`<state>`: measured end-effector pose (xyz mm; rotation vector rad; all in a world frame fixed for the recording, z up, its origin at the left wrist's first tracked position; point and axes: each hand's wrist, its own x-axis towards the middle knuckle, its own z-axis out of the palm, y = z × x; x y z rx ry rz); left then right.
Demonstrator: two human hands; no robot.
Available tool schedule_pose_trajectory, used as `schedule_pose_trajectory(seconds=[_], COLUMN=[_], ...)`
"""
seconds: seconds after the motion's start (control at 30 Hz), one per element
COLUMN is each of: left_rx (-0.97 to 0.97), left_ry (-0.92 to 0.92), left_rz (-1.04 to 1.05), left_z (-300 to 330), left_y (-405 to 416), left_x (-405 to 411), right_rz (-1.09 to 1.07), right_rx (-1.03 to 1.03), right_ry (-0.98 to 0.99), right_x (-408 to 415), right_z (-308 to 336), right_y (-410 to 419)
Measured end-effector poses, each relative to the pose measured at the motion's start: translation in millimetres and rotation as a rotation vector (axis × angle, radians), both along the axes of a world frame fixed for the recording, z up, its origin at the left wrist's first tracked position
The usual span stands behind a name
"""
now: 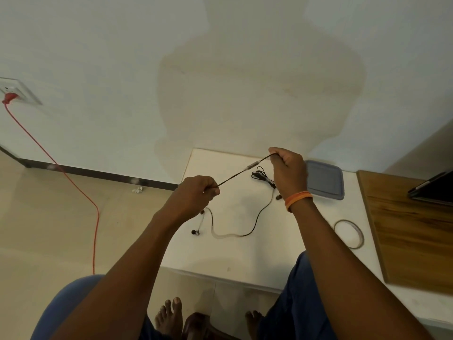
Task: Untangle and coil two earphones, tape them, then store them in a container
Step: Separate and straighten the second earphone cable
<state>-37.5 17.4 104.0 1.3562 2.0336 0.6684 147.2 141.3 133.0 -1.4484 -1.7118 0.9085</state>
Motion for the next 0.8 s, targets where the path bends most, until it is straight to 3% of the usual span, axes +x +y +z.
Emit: schedule_pose_trajectory(seconds=[0.1,0.2,0.43,0.57,0.7,0.77,0.8], left_rx=[-0.069,-0.066,0.190,0.254,0.235,0.228,0.234], left_ry=[0.203,0.088,-0.306,-0.309,-0.405,-0.430,-0.442], left_rz=[-0.038,0.001,0.188,0.237,0.179,0.148,0.131], left_z=[-1,-4,7,11,11,11,11], left_y=[-3,-3,5,6,6,7,7], left_x=[-3,-4,2,-4,0,7,10], right_rz=[-0.134,-0.190,-0.130,-0.184,0.076,0.198,0.283], right_rx=[-0.075,-0.125,-0.168,-0.205,-0.302,-0.228,-0.206], right_ry=[0.082,0.145,-0.359,-0.388,-0.654,-0.535,-0.352], right_x=[6,13,16,28,19,9,3], right_z=[2,1,-9,-9,-10,-9,-7], right_y=[8,18,18,27,13,6,0])
